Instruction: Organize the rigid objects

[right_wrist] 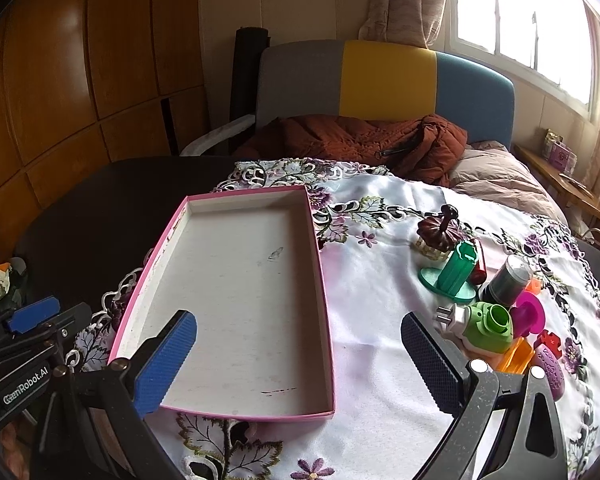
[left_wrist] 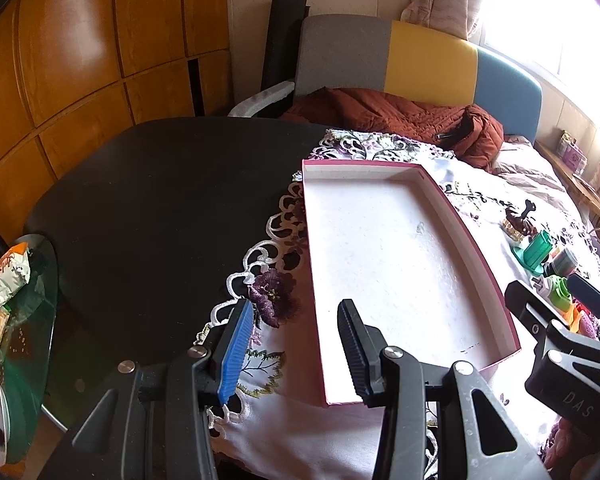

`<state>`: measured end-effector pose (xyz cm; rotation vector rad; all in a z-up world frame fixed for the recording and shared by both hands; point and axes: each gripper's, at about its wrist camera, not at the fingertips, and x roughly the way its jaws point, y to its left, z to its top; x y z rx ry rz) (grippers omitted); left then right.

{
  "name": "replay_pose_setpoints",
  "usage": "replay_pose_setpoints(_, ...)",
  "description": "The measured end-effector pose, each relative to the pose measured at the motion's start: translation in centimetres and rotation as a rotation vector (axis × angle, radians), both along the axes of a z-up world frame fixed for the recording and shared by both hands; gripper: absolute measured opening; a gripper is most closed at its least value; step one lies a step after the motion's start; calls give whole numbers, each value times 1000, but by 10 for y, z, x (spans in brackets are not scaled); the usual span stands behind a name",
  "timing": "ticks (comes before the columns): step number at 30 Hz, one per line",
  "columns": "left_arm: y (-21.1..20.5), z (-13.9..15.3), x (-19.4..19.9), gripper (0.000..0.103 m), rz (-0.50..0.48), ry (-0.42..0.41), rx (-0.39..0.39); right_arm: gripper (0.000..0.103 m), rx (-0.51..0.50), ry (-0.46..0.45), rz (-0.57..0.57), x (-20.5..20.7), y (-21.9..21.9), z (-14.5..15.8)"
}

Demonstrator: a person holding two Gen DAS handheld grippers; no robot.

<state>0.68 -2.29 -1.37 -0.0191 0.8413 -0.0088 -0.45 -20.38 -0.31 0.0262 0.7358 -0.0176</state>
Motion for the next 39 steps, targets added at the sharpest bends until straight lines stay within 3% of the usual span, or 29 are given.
replay_pose_setpoints(15,-10,2,0,44,-33,6,17,103,4,1,-17,2,-10,0)
replay_pose_setpoints(21,-18,3,3,44,-92,4,6,103,19,9,-40,7,-31,4)
replay_pose_setpoints(27,-39,2,9,45,-258,68,-88,103,53,28,-106,16,-95,17)
replay_pose_setpoints(33,-81,2,14,45,-379,86,-87,103,96,31,-255,19,-201,32)
replay_pose_setpoints(39,-122,2,22,45,-477,148,-125,103,166,63,-460,5,-287,3)
